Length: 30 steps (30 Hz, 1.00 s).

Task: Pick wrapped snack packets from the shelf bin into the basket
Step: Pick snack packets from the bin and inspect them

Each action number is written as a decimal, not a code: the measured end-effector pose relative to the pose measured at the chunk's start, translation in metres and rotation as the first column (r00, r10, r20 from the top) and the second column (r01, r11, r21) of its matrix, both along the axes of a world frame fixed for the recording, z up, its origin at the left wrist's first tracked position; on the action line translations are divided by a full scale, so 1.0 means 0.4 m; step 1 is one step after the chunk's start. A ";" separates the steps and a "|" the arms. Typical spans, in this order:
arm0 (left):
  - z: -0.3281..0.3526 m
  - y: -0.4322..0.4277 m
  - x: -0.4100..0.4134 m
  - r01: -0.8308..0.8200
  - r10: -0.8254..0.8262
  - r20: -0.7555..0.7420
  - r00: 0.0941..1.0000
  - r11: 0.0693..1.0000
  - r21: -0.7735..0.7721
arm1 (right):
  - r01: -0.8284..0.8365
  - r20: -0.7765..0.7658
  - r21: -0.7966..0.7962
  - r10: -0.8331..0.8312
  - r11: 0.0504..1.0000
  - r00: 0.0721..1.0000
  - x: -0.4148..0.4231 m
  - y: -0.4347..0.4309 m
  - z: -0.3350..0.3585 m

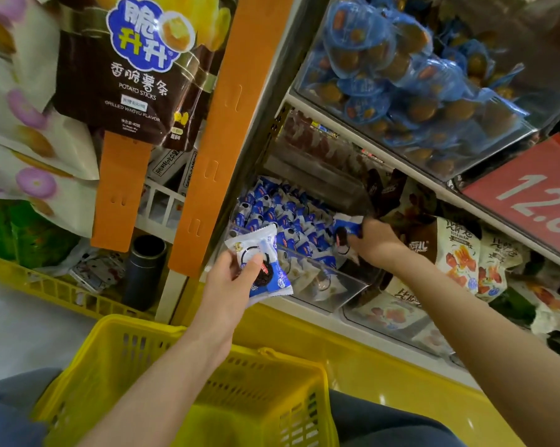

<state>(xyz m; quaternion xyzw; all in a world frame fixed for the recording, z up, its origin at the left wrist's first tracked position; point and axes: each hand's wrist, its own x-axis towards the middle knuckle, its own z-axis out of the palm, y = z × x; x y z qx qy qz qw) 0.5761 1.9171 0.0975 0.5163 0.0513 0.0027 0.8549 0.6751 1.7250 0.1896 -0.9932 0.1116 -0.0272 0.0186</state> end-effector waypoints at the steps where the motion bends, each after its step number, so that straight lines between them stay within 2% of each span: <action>1: 0.001 0.000 0.001 0.000 0.000 0.003 1.000 1.000 0.007 | 0.030 -0.046 0.083 -0.026 0.996 0.999 0.008 0.006 -0.009; 4: 0.004 0.001 0.002 0.002 -0.002 0.007 1.000 1.000 0.018 | 0.170 -0.184 0.423 -0.100 0.890 0.978 0.020 0.010 -0.041; 7: 0.007 0.002 0.003 0.019 -0.019 0.009 1.000 1.000 -0.012 | 0.300 -0.273 0.596 -0.163 0.745 0.948 0.015 0.002 -0.071; 10: 0.009 0.001 0.001 0.037 -0.037 0.011 0.999 0.999 -0.025 | 0.321 -0.259 0.695 -0.193 0.644 0.947 0.014 -0.003 -0.084; 16: 0.005 -0.013 0.000 0.053 -0.053 -0.001 0.999 0.998 -0.029 | 0.227 -0.195 0.731 -0.123 0.643 0.973 0.021 0.024 -0.079; 19: 0.002 -0.018 0.000 0.057 -0.058 -0.013 0.998 0.998 -0.014 | 0.211 -0.183 0.677 -0.116 0.706 0.976 0.022 0.033 -0.080; 27: -0.005 -0.017 0.001 0.044 -0.043 -0.016 0.999 0.999 0.030 | 0.188 -0.179 0.740 -0.081 0.645 0.981 0.007 0.003 -0.039; 28: -0.004 -0.018 0.001 0.043 -0.042 -0.018 0.999 0.999 0.031 | 0.164 -0.152 0.730 -0.075 0.663 0.985 0.007 0.003 -0.028; 30: -0.002 -0.018 0.000 0.043 -0.043 -0.016 0.999 0.999 0.025 | 0.067 -0.040 0.566 -0.054 0.822 0.998 0.010 0.001 -0.002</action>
